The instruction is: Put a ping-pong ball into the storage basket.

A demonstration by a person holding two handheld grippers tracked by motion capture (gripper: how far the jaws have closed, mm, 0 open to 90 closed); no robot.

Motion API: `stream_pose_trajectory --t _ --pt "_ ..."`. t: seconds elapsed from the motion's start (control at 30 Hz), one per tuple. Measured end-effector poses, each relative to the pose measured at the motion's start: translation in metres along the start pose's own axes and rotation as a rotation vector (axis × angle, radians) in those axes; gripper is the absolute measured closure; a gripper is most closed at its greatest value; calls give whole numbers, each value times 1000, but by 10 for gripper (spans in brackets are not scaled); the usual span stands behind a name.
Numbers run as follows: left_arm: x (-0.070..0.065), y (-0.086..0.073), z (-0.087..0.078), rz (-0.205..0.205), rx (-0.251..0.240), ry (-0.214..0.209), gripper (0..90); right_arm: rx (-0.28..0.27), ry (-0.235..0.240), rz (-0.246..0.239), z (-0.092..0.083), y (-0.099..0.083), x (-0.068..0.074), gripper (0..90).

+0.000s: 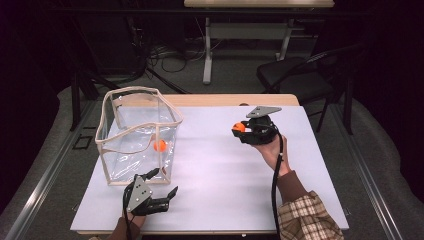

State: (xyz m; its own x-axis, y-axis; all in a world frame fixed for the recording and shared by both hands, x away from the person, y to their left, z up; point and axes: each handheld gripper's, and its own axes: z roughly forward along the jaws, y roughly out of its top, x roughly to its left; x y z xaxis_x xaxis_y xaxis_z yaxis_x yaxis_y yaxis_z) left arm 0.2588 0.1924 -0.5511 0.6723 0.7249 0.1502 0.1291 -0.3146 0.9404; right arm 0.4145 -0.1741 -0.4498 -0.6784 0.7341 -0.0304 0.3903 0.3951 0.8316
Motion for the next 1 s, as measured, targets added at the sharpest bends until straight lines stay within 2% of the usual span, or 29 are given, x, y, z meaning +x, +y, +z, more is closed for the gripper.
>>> stream_pose_trajectory --t 0.33,1.0 --pt "0 0 0 7 1 1 157 8 14 -7 7 4 4 512" --pt "0 0 1 5 -2 -1 157 -16 36 -17 14 20 7 512"
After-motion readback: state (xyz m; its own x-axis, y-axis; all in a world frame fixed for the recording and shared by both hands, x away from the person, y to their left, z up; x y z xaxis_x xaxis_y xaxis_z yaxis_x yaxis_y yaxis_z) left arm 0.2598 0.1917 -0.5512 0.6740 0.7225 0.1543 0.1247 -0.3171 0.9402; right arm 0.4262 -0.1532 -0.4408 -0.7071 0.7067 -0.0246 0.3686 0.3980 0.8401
